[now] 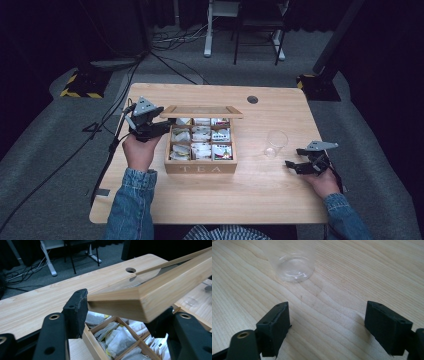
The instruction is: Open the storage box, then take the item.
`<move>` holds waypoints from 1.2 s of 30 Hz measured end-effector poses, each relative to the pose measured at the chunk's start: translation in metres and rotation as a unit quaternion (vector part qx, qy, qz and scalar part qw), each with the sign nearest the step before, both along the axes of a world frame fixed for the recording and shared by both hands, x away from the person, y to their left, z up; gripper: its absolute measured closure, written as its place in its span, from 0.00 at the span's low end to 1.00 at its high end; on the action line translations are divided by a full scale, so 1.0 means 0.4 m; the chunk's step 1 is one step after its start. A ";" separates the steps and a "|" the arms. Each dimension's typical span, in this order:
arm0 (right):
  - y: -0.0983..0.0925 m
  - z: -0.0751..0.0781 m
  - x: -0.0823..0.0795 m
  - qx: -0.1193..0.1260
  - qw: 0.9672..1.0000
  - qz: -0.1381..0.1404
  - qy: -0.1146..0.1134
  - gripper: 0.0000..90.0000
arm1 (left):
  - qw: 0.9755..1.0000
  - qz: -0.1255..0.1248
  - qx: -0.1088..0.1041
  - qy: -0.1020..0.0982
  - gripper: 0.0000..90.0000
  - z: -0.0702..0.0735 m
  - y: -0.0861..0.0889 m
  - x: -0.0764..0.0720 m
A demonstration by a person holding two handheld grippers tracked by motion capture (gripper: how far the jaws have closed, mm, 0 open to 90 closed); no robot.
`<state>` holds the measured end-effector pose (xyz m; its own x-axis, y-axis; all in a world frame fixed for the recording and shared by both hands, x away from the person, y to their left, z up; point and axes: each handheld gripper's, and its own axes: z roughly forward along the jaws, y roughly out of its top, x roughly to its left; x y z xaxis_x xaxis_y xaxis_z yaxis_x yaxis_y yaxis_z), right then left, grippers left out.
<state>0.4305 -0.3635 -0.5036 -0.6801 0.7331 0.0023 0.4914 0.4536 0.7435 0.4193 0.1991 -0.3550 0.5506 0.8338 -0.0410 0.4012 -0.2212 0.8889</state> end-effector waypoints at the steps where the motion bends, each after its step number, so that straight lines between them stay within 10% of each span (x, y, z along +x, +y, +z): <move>1: 0.000 0.000 0.000 0.000 1.000 0.000 0.000 0.23 | 1.000 0.000 0.001 -0.001 0.48 0.001 0.000 0.001; 36: 0.042 0.057 -0.069 0.032 0.999 -0.018 0.004 0.40 | 0.999 0.006 0.010 -0.031 0.62 0.021 0.012 0.017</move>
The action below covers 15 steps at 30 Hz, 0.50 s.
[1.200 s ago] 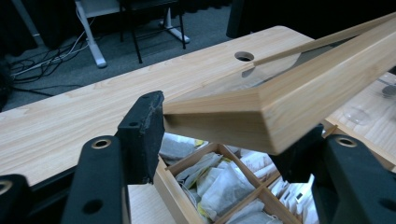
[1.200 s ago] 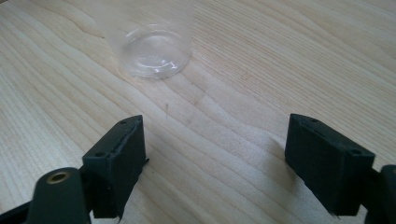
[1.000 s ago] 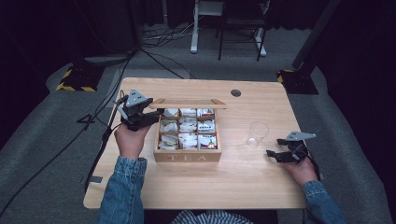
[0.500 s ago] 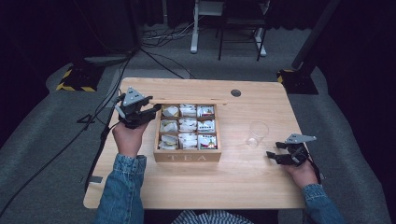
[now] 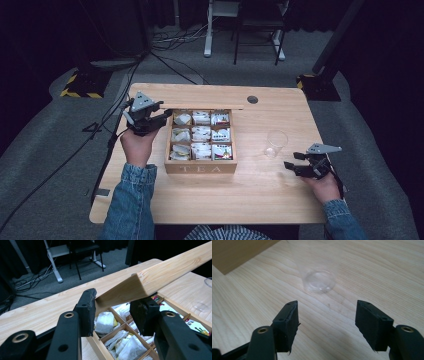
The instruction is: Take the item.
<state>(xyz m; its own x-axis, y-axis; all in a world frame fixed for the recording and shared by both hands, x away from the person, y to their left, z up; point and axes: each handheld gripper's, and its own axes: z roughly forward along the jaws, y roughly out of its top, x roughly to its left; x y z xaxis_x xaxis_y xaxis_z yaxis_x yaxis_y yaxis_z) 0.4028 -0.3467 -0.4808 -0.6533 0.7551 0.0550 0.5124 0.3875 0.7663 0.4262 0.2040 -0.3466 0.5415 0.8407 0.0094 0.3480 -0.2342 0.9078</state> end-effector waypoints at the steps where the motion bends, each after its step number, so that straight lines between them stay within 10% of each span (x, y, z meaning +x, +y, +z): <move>1: 0.004 0.005 -0.004 0.003 1.000 0.000 -0.001 0.41 | 1.000 0.000 0.000 0.000 0.62 0.000 0.000 0.000; 15: 0.108 0.087 -0.055 0.009 0.999 0.050 -0.003 0.45 | 1.000 -0.006 0.003 0.000 0.62 0.002 0.002 0.003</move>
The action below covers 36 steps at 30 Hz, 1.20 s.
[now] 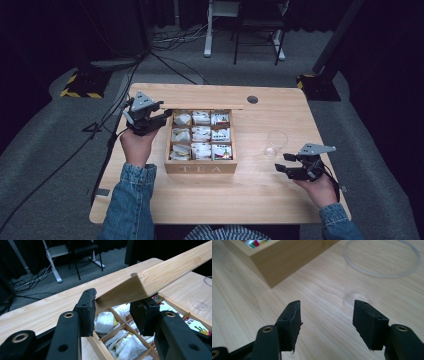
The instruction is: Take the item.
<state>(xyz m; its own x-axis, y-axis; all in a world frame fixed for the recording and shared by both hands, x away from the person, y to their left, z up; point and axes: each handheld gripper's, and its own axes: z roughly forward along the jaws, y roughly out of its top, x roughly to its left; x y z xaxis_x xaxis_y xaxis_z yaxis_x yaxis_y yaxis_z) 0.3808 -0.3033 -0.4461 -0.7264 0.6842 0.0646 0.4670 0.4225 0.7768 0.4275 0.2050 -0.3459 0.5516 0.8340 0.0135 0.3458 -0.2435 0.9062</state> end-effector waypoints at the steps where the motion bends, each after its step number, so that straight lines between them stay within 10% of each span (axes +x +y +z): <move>1: 0.009 0.006 -0.003 0.000 1.000 0.005 0.000 0.45 | 1.000 -0.001 -0.002 0.001 0.62 0.000 0.000 0.001; 36: 0.420 0.133 0.100 -0.001 0.990 0.141 -0.015 0.47 | 1.000 -0.018 0.010 0.006 0.62 0.006 0.007 0.012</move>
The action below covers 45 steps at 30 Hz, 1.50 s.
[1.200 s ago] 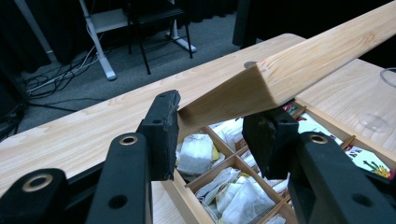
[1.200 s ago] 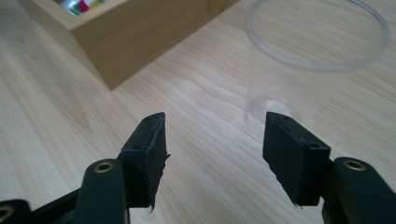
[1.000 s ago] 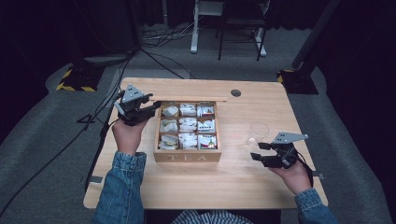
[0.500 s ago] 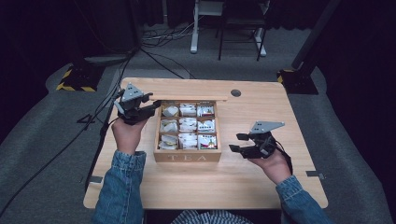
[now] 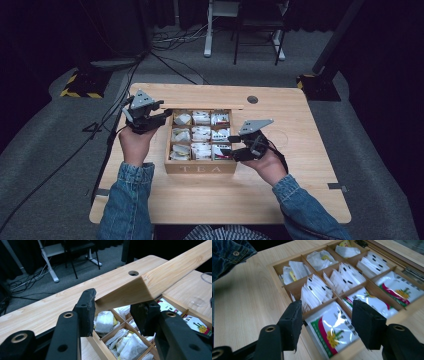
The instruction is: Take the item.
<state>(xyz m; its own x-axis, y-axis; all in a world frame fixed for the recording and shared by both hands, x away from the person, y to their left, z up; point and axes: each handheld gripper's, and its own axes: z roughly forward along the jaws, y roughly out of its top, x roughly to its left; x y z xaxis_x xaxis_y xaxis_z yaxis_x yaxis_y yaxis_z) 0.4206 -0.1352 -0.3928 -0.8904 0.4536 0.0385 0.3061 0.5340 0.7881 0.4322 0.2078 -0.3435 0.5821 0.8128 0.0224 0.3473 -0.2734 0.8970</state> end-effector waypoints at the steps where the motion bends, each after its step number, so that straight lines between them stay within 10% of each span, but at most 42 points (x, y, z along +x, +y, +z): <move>1: 0.011 0.001 0.002 -0.001 1.000 0.003 0.000 0.47 | 1.000 -0.001 0.000 0.000 0.62 0.001 0.001 0.001; 27: 0.286 -0.023 0.040 -0.054 0.995 0.080 0.008 0.58 | 1.000 -0.012 -0.008 0.004 0.61 0.007 0.008 0.017; 45: 0.375 -0.077 0.053 -0.092 0.991 0.100 0.006 0.65 | 1.000 -0.008 0.004 0.004 0.60 0.001 0.002 0.001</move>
<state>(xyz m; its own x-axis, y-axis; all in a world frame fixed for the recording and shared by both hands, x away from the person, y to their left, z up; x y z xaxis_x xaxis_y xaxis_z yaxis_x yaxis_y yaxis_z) 0.4420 0.0149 -0.4235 -0.9632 0.2682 -0.0182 0.1878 0.7199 0.6682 0.4328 0.2085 -0.3431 0.5952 0.8032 0.0242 0.3495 -0.2859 0.8923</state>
